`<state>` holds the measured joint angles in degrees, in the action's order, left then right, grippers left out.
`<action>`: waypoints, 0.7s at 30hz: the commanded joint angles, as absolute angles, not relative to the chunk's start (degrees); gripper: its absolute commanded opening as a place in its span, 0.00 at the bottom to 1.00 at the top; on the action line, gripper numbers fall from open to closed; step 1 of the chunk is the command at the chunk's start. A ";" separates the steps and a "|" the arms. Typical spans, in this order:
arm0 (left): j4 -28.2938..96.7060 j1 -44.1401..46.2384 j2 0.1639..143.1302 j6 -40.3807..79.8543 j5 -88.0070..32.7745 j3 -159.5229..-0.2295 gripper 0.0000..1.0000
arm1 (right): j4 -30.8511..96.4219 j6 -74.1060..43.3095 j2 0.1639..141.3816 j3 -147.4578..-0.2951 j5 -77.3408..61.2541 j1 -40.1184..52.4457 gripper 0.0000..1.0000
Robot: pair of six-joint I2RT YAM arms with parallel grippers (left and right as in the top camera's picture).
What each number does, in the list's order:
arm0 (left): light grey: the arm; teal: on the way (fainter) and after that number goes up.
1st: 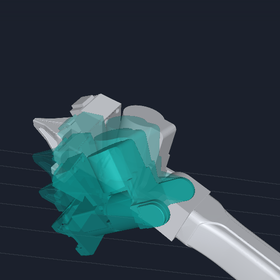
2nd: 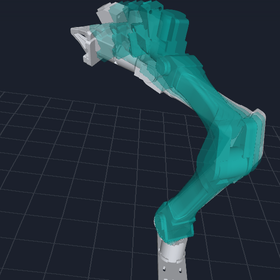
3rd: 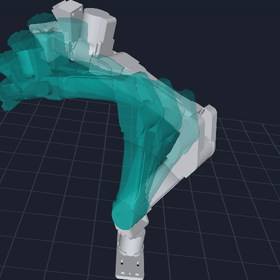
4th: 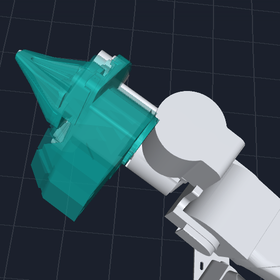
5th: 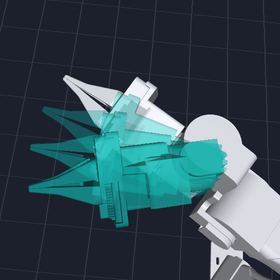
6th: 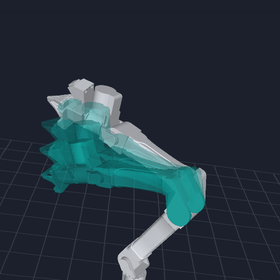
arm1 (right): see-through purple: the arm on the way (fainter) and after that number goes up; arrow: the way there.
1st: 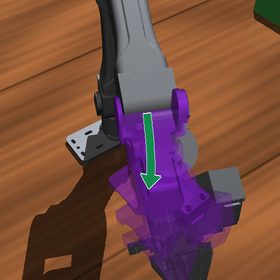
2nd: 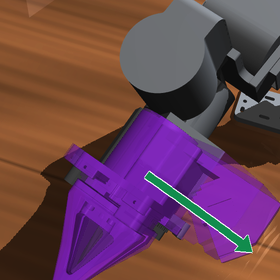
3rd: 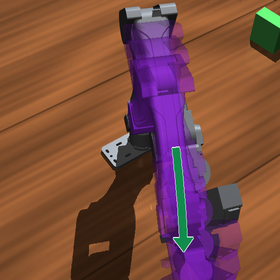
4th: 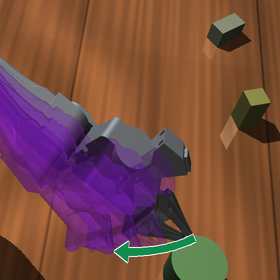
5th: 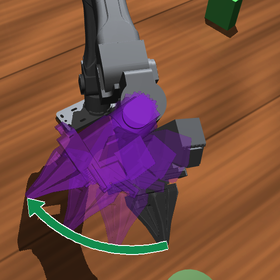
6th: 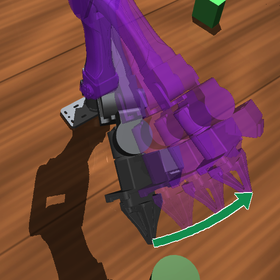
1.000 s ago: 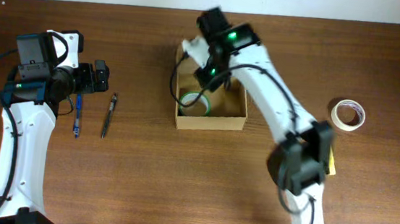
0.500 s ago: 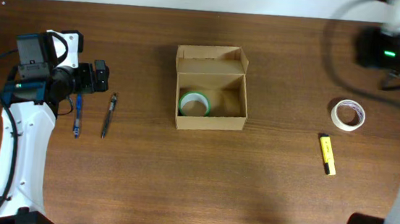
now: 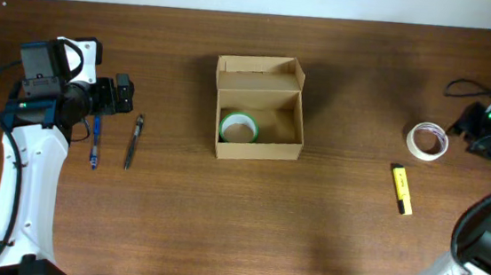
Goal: Pack container
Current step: 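Move the right gripper to the white masking tape and grasp it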
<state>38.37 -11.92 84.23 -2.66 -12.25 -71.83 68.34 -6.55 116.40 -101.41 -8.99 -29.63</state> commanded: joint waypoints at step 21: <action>38.44 -12.05 84.60 -3.75 -13.08 -72.69 0.99 | 60.36 -7.62 127.94 -96.18 -3.81 -30.37 0.50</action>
<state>38.39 -11.92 84.23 -2.66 -12.23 -71.83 61.34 -7.33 126.67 -98.54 -4.95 -30.09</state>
